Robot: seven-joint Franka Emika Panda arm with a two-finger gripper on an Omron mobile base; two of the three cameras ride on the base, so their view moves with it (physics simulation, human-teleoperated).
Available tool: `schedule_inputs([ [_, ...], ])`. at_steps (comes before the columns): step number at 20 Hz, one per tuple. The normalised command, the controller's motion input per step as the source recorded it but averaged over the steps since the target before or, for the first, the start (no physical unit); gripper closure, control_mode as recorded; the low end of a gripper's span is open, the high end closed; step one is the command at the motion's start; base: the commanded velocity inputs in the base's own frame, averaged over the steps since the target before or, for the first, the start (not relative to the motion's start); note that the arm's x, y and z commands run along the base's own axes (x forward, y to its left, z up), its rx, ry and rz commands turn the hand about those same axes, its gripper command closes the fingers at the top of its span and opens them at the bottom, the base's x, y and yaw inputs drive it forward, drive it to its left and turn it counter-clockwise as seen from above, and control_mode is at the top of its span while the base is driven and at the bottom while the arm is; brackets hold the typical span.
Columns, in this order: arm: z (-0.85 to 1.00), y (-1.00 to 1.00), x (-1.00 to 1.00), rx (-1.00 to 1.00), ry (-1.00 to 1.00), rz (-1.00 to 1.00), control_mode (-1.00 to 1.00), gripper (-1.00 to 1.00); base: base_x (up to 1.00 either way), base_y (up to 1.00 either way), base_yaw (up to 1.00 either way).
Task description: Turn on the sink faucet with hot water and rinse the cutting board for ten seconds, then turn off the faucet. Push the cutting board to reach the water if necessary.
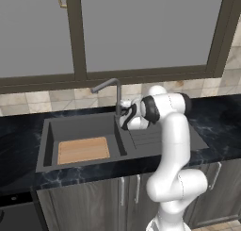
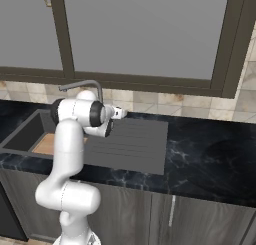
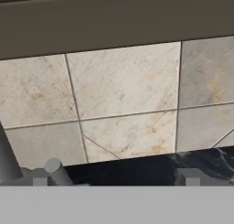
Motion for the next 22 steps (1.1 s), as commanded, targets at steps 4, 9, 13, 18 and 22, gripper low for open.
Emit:
schedule_inputs([
  [4,-0.08,-0.3,-0.34,0.0,0.0,0.0,-1.0,-1.0,0.0,0.0,0.0],
  [9,-0.03,-0.32,-0.14,0.0,-0.02,0.0,-1.0,-1.0,0.0,0.0,0.0],
  [13,0.0,-0.27,0.0,0.0,-0.06,0.0,-1.0,-1.0,0.0,0.0,0.0],
  [18,0.0,-0.21,0.0,0.0,-0.04,0.0,-1.0,-1.0,0.0,0.0,0.0],
  [22,0.0,-0.22,0.0,0.0,-0.03,0.0,-1.0,-1.0,0.0,0.0,0.0],
])
